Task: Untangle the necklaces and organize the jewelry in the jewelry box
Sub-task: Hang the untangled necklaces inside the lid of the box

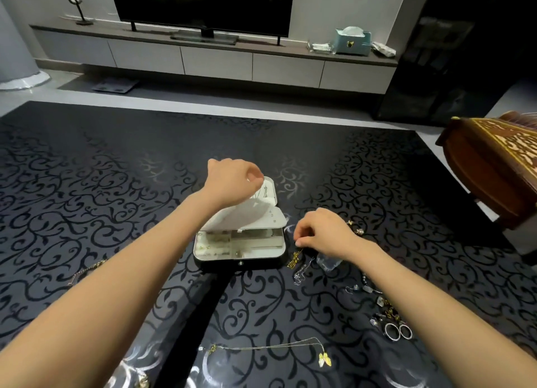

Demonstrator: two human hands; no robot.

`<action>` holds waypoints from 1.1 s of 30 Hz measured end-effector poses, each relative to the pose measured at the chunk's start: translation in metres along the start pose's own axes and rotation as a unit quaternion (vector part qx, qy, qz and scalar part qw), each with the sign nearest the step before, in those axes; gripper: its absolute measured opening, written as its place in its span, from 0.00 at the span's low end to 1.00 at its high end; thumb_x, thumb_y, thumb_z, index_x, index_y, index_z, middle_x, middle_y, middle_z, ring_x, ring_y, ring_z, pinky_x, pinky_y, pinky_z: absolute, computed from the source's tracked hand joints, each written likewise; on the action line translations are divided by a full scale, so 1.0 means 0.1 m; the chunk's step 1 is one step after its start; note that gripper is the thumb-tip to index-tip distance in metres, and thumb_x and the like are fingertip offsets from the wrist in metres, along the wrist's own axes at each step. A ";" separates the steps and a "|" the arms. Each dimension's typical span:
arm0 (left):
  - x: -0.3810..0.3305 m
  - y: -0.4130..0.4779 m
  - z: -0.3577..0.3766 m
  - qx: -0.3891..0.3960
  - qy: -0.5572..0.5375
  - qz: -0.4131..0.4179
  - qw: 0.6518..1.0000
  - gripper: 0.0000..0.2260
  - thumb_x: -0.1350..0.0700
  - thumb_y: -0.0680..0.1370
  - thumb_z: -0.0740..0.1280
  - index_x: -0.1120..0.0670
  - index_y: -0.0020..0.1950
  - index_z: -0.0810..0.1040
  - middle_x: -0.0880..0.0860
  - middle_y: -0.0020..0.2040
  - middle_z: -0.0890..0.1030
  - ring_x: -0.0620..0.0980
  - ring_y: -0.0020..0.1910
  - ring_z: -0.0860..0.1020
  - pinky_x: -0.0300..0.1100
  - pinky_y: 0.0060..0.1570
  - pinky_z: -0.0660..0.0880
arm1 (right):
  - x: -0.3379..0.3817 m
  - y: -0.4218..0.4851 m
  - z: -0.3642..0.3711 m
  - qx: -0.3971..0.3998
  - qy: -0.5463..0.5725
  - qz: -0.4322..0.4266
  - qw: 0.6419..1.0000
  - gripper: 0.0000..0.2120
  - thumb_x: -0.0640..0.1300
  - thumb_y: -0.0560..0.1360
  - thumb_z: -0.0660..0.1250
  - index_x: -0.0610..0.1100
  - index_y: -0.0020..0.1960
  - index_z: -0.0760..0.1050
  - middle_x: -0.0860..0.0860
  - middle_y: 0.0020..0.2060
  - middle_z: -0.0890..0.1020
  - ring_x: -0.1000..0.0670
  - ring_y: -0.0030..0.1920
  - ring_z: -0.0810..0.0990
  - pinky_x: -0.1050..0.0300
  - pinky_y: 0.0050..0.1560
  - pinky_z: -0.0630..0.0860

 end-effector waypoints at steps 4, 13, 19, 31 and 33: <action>-0.20 -0.14 -0.12 -0.026 -0.010 0.024 0.999 0.09 0.49 0.79 0.60 0.45 0.51 0.81 0.44 0.51 0.82 0.48 0.52 0.77 0.45 0.52 0.58 | 0.12 0.07 0.13 0.060 -0.037 -0.043 0.997 0.08 0.51 0.70 0.72 0.51 0.47 0.80 0.60 0.33 0.71 0.55 0.47 0.66 0.58 0.49 0.68; -0.38 -0.28 -0.13 -0.003 -0.026 0.040 0.999 0.08 0.49 0.79 0.61 0.45 0.50 0.80 0.44 0.50 0.82 0.47 0.52 0.76 0.46 0.54 0.59 | 0.11 0.09 0.26 0.117 -0.044 -0.050 0.991 0.07 0.44 0.73 0.67 0.51 0.37 0.73 0.59 0.32 0.73 0.54 0.47 0.68 0.59 0.48 0.68; -0.38 -0.29 -0.09 0.010 -0.034 0.032 0.999 0.08 0.49 0.79 0.61 0.45 0.49 0.80 0.43 0.50 0.81 0.47 0.52 0.76 0.45 0.52 0.59 | 0.13 0.02 0.27 0.114 -0.032 -0.069 0.991 0.06 0.48 0.74 0.68 0.50 0.50 0.76 0.55 0.41 0.77 0.54 0.48 0.67 0.55 0.52 0.69; -0.49 -0.35 -0.05 0.044 -0.059 0.026 0.997 0.08 0.51 0.79 0.62 0.46 0.50 0.81 0.44 0.50 0.81 0.46 0.51 0.76 0.45 0.59 0.61 | 0.08 -0.10 -0.06 0.070 0.079 -0.050 0.993 0.04 0.45 0.74 0.68 0.48 0.41 0.76 0.57 0.40 0.78 0.55 0.47 0.74 0.62 0.48 0.68; -0.54 -0.36 -0.03 0.055 -0.093 0.026 0.994 0.07 0.52 0.78 0.63 0.47 0.49 0.82 0.46 0.50 0.82 0.46 0.50 0.76 0.45 0.60 0.65 | 0.05 -0.15 -0.26 0.046 0.124 -0.041 0.990 0.06 0.44 0.74 0.68 0.50 0.39 0.75 0.57 0.39 0.79 0.56 0.43 0.76 0.64 0.45 0.69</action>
Point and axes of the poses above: each hand's wrist, its own y-axis towards the middle knuckle, its own z-axis out of the palm, x = y × z, the point moved 9 cm from there along y, towards the middle knuckle
